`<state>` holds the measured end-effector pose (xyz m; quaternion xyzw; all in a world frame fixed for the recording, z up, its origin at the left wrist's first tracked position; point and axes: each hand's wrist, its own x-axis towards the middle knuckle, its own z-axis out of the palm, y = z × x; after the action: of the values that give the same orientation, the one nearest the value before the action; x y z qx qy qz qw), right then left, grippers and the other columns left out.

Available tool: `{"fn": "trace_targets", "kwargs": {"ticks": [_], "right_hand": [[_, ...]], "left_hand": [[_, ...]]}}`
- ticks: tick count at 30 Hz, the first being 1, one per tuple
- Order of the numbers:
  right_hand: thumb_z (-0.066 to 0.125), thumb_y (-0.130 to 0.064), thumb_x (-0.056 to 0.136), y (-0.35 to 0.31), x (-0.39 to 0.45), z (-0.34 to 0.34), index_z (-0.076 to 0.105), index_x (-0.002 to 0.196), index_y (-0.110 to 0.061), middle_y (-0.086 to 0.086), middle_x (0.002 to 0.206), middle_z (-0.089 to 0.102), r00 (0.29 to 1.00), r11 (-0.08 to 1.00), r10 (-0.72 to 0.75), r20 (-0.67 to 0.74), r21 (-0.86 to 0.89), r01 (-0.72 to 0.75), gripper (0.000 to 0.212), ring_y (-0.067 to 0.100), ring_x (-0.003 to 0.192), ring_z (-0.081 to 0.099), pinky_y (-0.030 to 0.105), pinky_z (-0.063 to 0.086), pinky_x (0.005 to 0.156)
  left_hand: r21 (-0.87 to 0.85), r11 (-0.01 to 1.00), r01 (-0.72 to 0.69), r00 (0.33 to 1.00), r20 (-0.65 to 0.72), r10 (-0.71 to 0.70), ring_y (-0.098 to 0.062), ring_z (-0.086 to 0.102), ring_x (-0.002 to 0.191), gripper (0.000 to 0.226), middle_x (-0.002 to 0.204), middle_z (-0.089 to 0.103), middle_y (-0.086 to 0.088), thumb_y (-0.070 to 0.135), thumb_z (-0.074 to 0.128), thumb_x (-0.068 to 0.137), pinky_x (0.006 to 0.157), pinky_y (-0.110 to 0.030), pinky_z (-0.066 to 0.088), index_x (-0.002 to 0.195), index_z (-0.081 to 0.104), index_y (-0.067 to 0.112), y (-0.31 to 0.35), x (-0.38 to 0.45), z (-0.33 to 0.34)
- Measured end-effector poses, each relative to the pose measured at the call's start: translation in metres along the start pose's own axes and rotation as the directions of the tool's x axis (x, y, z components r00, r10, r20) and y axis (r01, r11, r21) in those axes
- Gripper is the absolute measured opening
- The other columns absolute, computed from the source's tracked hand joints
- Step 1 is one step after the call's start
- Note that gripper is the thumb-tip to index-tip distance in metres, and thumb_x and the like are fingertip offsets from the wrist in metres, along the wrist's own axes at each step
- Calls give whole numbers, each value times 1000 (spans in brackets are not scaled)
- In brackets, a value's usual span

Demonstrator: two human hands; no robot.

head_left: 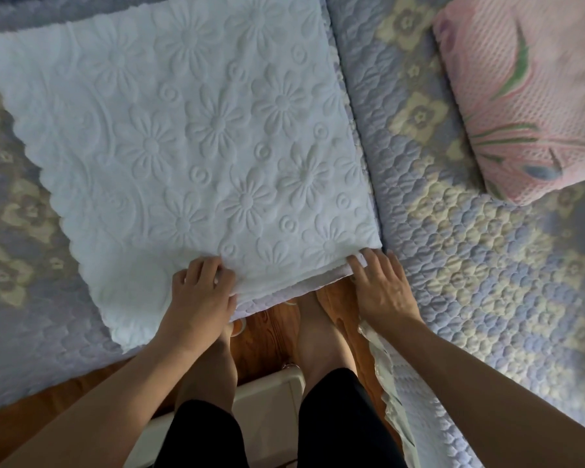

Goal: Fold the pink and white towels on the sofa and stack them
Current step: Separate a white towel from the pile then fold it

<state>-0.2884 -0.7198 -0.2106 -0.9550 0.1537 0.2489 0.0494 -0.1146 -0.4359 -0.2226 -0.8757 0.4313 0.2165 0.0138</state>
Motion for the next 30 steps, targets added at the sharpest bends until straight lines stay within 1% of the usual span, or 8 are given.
{"fn": "trace_targets", "kwargs": {"ticks": [5,9,12,15,19,22,26,30], "right_hand": [[45,-14,87,10,-14,6,37,147,-16,6,138,46,979,974,197,53,103,-202,60,29,124,47,44,36,110],[59,-9,87,-14,-11,3,58,131,-15,3,110,54,911,841,409,57,364,-400,44,24,102,54,41,49,85],[61,-25,92,-57,5,-25,68,106,-22,-8,101,65,743,366,542,392,686,-629,16,11,92,62,26,49,74],[70,-38,85,-107,15,-31,72,103,-22,-1,86,74,623,-114,328,710,684,-720,24,13,79,68,38,59,79],[72,-38,87,-144,30,-29,73,88,-12,3,72,71,477,-454,262,839,544,-706,26,20,70,61,39,58,77],[74,-40,86,-147,35,-33,70,83,-9,3,64,64,393,-538,314,864,503,-677,31,20,62,55,34,51,66],[76,-36,88,-144,35,-37,69,95,-13,4,75,71,391,-574,342,854,520,-633,25,16,64,63,26,53,59],[74,-25,90,-133,44,-39,66,87,-11,0,61,66,378,-571,411,830,557,-603,16,17,63,60,30,51,66]], "left_hand": [[33,996,-85,996,13,85,-39,54,107,47,118,56,-17,6,73,61,84,-49,41,107,62,12,5,-8,-9],[-98,983,-158,984,66,165,-28,57,86,57,95,58,-6,11,89,53,75,-39,49,103,62,12,8,-7,-7],[-192,978,-86,983,146,115,-23,61,84,68,93,61,-2,19,97,48,71,-34,54,106,63,14,7,-5,-4],[-197,976,-92,981,148,122,-25,65,91,66,99,66,-5,16,97,51,79,-35,57,109,65,11,5,-6,-3],[-284,955,-81,986,115,118,-24,64,96,62,103,66,-3,14,93,59,83,-35,56,113,63,13,-2,-8,3],[-280,956,-89,984,123,127,-25,59,101,52,106,63,-3,16,85,69,81,-38,53,115,60,13,-2,-5,8],[-266,964,-27,993,107,58,-30,55,101,36,107,58,-8,20,55,76,76,-41,50,110,61,10,4,-3,1],[-268,961,-63,992,85,88,-31,57,98,28,106,59,-9,20,55,81,72,-42,52,107,62,10,0,-3,0]]}}
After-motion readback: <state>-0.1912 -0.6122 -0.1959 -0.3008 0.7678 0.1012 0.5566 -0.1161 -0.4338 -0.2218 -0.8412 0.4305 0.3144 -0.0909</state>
